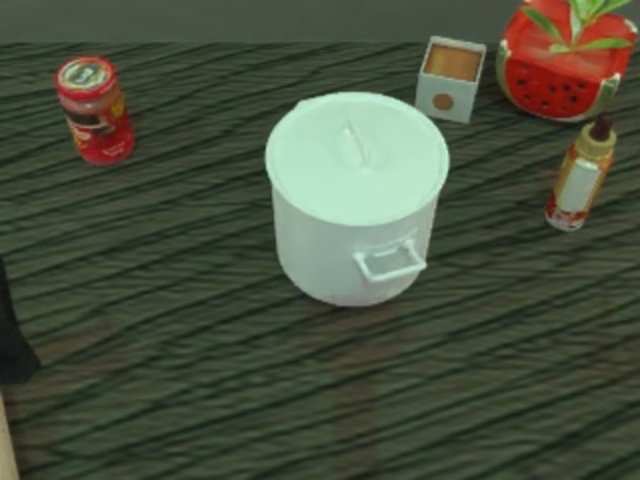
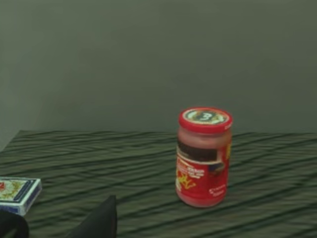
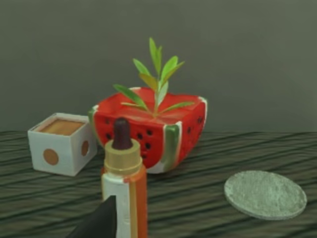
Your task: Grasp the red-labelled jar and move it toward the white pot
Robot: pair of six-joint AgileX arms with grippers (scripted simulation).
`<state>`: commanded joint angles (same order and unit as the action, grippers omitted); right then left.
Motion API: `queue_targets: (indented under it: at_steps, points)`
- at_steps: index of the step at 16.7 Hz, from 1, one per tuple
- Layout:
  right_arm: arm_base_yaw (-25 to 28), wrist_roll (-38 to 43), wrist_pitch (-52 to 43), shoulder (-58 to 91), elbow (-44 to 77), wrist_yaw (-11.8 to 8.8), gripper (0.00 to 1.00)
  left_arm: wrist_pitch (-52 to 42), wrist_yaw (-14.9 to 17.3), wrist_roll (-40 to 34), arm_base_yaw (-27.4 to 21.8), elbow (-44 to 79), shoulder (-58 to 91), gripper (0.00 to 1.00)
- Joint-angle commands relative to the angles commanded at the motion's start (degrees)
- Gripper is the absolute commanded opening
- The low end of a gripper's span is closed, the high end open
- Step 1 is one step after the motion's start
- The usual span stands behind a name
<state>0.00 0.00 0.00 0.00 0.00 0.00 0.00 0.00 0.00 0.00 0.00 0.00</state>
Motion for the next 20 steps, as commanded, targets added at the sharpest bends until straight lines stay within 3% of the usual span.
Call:
queue_targets:
  at_steps: [5,9,20]
  points:
    - [0.00,0.00,0.00,0.00,0.00,0.00,1.00,-1.24,-0.31,0.60,0.47,3.10,2.53,1.00]
    - [0.00,0.00,0.00,0.00,0.00,0.00,1.00,-6.51,-0.70,2.87,1.45,14.77,12.93,1.00]
    - [0.00,0.00,0.00,0.00,0.00,0.00,1.00,-36.25,2.04,14.27,1.93,72.75,69.73,1.00]
